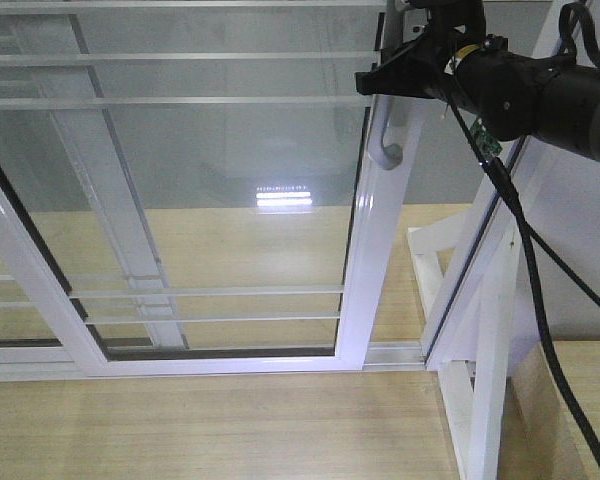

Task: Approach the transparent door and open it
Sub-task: 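Open the right gripper and pull it back from the handle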

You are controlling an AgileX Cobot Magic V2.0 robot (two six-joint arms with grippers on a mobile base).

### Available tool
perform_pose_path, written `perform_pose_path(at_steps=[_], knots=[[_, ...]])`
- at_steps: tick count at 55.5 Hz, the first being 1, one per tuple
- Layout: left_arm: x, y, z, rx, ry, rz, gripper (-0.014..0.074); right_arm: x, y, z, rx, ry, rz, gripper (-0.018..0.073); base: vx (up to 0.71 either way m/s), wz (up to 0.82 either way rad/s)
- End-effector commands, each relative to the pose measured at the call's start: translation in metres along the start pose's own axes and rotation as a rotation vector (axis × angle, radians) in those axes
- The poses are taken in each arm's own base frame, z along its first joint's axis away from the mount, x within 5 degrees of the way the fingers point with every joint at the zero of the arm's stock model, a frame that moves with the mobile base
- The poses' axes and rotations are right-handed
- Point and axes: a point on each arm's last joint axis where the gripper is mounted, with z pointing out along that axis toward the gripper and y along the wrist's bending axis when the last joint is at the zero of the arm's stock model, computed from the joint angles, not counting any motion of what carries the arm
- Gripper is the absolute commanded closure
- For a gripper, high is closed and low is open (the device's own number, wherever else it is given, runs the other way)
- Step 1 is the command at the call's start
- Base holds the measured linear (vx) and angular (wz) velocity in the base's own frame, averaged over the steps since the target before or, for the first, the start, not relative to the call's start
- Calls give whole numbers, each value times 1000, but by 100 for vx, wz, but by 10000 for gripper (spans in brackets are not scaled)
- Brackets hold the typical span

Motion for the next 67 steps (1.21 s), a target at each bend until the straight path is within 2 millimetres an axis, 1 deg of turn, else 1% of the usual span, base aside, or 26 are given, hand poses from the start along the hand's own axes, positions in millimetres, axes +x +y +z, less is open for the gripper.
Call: perform_pose_path(at_steps=[1,9,15,22,29,35,39,40,45,50,55,59,60,61,67], knots=[[-20,1,-8,-14,-123,-6,74,-42,7,-20,-5,-194,-10,568,0,0],[-20,1,-8,-14,-123,-6,74,-43,28,-21,-51,-198,-37,568,0,0],[-20,1,-8,-14,-123,-6,74,-43,37,-22,-72,-187,-53,568,0,0],[-19,1,-8,-12,-111,-6,74,-46,36,-30,-73,-165,-69,568,0,0],[-16,0,-7,-6,-78,1,74,-53,27,-44,-59,-140,-101,568,0,0],[-13,0,-7,1,-46,37,74,-65,20,-66,-51,-120,-124,568,0,0],[-11,-1,-7,10,-27,52,74,-74,18,-85,-54,-108,-146,568,0,0],[-11,-2,-7,14,-23,51,74,-78,18,-92,-54,-113,-157,568,0,0],[-8,-4,-4,43,0,6,74,-89,16,-116,-52,-137,-172,566,0,0],[-3,-7,4,75,24,-14,74,-92,15,-138,-44,-198,-154,565,0,0],[8,-12,17,118,58,-29,74,-82,13,-161,-33,-248,-149,565,0,0],[19,-20,30,167,85,-15,74,-65,13,-177,-29,-259,-148,565,0,0],[21,-23,34,180,88,-7,74,-63,13,-183,-27,-272,-146,565,0,0],[23,-25,36,191,93,-3,74,-56,13,-185,-28,-264,-147,565,0,0],[35,-45,55,260,110,-8,74,-32,12,-214,-25,-275,-147,565,0,0]])
